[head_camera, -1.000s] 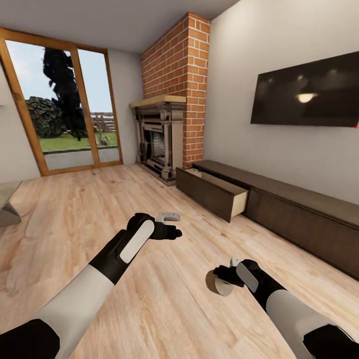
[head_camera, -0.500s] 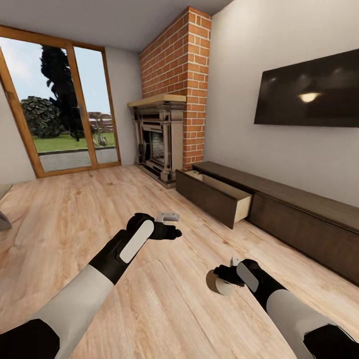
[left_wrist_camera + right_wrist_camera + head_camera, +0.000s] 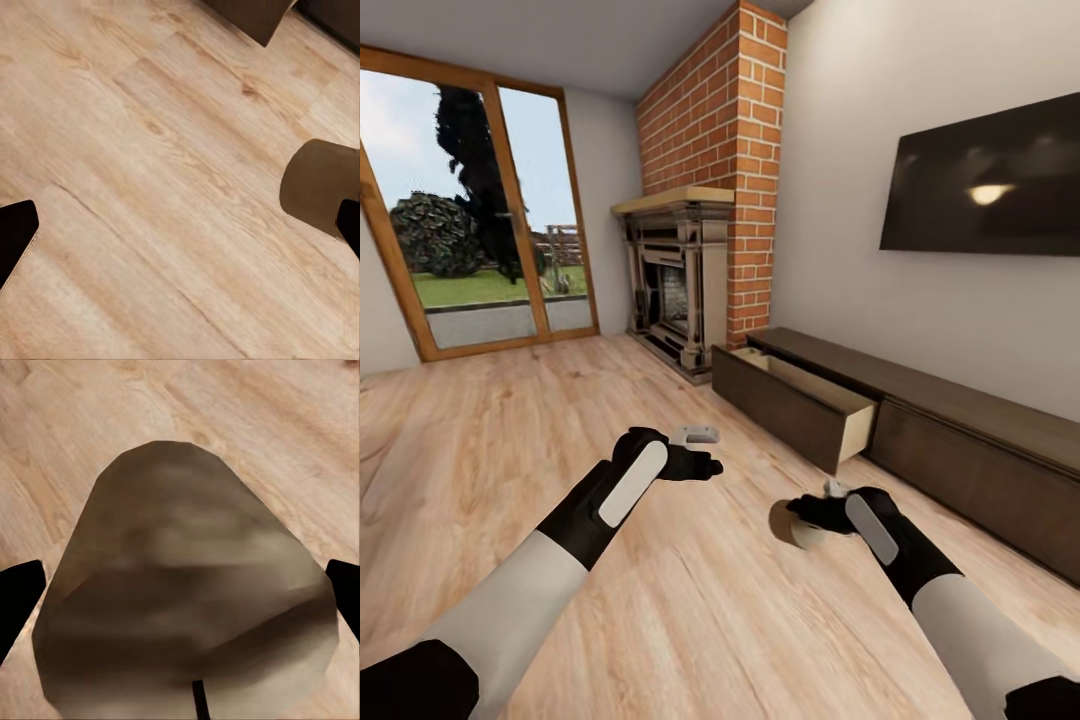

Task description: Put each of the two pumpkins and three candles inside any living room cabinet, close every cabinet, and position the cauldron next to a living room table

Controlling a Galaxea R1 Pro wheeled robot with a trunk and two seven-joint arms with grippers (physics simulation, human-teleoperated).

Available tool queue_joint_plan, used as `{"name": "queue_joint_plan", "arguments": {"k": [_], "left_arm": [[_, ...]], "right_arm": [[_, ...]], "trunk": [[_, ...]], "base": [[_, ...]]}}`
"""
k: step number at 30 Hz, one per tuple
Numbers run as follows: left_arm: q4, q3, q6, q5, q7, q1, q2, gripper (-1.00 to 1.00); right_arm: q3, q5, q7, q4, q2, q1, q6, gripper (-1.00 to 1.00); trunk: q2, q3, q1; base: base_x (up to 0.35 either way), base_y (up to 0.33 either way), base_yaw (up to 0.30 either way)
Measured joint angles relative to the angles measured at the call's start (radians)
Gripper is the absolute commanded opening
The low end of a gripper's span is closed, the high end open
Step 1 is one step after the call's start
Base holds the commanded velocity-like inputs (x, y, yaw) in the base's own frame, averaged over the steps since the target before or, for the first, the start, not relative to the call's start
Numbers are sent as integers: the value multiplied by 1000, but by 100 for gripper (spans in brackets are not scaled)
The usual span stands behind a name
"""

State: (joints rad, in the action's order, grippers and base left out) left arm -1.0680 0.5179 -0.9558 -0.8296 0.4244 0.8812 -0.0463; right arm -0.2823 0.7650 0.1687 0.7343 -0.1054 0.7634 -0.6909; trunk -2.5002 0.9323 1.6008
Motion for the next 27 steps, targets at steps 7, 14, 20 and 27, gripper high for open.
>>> {"name": "queue_joint_plan", "arguments": {"k": [7,14,20,27], "left_arm": [[0,-3,0,-1,0,0,2,100],[0,-4,0,0,0,0,2,100],[0,-5,0,1,-1,0,3,100],[0,-5,0,0,-1,0,3,100]], "right_arm": [[114,-9,77,308,-6,-125,-116,-100],[189,-11,189,553,-1,-214,-211,-100],[201,-4,229,617,2,-238,-226,-100],[204,-4,233,626,2,-241,-228,-100]], "trunk": [[0,0,0],[0,0,0],[0,0,0],[0,0,0]], "base": [[338,0,0],[330,0,0],[300,0,0],[328,36,0]]}}
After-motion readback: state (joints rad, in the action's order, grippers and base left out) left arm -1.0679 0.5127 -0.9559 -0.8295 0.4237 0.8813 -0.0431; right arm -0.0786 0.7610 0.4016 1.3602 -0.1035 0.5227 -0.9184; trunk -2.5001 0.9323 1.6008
